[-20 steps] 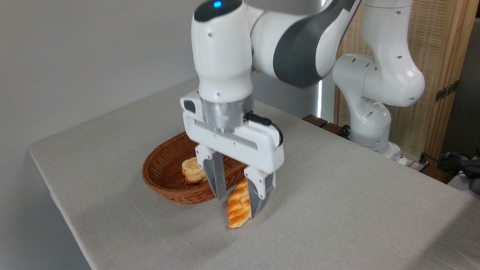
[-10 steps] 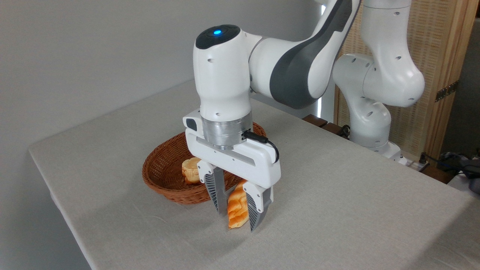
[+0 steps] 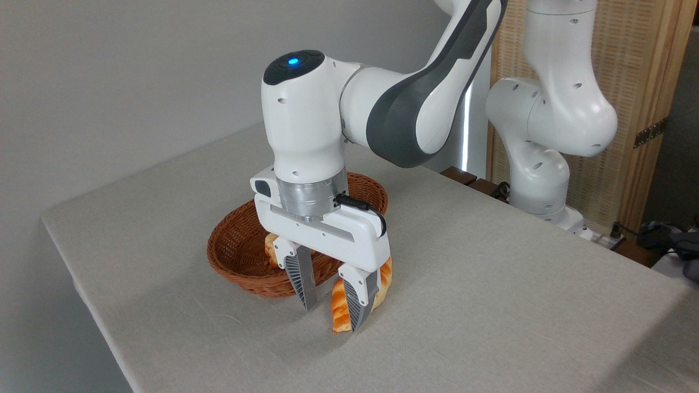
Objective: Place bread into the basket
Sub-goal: 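Lower the gripper around the braided loaf and close on it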
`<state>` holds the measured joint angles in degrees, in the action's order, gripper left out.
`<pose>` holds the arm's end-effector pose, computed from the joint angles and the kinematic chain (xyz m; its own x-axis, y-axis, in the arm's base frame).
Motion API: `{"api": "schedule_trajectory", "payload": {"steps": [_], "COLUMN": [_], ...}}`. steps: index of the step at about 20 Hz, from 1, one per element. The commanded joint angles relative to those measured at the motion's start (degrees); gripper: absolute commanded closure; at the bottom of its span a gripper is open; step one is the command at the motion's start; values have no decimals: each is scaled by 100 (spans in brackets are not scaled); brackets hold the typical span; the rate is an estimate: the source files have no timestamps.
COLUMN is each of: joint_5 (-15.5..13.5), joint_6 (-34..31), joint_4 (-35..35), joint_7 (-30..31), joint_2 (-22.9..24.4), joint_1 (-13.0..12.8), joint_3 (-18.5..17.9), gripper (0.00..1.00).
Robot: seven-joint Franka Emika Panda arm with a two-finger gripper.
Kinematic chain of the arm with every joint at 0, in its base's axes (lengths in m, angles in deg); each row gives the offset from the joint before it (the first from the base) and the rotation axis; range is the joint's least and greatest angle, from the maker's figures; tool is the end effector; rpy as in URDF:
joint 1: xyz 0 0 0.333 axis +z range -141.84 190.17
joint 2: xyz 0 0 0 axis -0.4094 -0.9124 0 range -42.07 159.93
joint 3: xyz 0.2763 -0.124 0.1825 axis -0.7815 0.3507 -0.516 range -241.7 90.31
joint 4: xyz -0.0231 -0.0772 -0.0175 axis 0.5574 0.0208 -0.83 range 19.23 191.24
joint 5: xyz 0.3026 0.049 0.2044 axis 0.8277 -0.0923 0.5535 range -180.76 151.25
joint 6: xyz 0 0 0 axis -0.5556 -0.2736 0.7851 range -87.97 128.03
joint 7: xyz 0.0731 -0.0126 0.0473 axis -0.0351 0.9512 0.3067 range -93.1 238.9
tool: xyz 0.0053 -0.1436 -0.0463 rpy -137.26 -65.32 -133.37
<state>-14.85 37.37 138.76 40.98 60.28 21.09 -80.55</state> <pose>0.5153 0.0162 0.4194 0.8647 -0.5012 0.0337 -0.5009 -0.8653 -0.0170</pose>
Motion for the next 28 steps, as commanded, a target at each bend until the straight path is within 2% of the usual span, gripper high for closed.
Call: {"api": "schedule_trajectory", "payload": {"steps": [1,7,15,16,18,19,20,22,26,28], "joint_5": [97,88,88,88,88,88,88,88,88,97], "joint_6": [-32,-506,-568,-577,-577,-577,-577,-577,-569,-569], "joint_4": [110,110,110,110,110,110,110,110,102,110], "joint_7": [143,151,160,143,90,90,81,81,73,38], "joint_2": [67,111,111,111,111,111,111,111,103,103], "joint_1": [-26,-44,-123,-114,-114,-114,-114,-105,-96,-88], "joint_3": [-6,11,82,82,82,73,73,73,73,64], "gripper": [1,0,1,9,34,51,62,75,76,83]}}
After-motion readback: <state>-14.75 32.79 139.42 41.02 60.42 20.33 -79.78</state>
